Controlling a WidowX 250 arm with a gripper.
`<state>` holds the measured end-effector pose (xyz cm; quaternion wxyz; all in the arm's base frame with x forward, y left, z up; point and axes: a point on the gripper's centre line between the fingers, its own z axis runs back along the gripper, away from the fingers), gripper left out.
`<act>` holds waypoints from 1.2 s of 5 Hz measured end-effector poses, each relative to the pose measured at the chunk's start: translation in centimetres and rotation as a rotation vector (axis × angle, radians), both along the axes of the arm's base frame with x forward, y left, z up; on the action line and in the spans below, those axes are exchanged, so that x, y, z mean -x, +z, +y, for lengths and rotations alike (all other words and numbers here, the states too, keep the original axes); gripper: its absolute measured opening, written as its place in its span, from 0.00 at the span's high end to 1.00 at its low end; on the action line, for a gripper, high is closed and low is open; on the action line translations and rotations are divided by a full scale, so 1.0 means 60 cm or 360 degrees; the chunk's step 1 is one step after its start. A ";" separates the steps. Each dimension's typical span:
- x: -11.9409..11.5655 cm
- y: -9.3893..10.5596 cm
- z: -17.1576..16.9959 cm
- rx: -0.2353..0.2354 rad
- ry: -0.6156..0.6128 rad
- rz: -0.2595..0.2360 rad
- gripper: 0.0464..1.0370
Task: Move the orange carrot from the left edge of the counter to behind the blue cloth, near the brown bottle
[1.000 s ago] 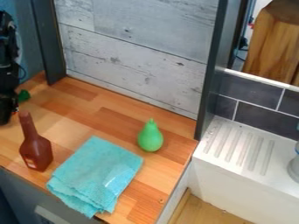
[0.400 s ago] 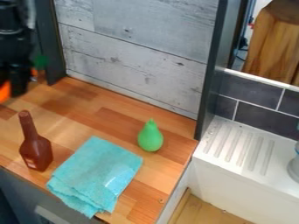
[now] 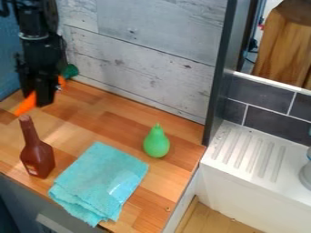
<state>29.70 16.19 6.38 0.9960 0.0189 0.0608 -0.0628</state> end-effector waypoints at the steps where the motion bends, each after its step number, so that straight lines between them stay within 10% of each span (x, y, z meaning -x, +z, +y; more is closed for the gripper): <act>1: -0.004 -0.021 -0.015 0.0057 -0.0061 0.0024 0.52; 6: -0.045 -0.095 -0.035 0.0036 0.0023 0.0239 0.47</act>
